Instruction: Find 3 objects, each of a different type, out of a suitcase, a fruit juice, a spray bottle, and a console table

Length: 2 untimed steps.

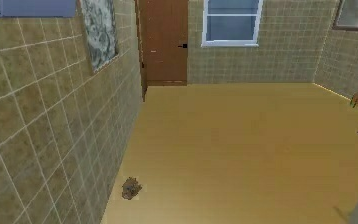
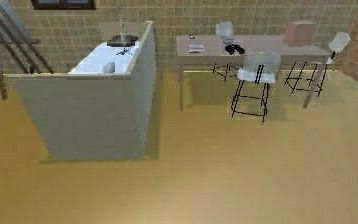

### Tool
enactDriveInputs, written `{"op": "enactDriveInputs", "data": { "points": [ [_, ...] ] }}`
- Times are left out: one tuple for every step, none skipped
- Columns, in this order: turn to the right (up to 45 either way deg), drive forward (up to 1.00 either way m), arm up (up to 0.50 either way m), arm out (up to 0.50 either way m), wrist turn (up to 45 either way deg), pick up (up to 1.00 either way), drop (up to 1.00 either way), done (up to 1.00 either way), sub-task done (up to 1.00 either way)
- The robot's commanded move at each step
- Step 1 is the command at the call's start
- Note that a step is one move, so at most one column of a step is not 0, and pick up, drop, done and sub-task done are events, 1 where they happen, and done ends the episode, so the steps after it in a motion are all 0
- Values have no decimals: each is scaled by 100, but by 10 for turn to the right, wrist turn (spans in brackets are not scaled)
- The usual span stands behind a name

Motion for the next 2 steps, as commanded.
{"op": "enactDriveInputs", "data": {
  "points": [
    [0,100,0,0,0,0,0,0,0],
    [0,10,0,0,0,0,0,0,0]
  ]
}}
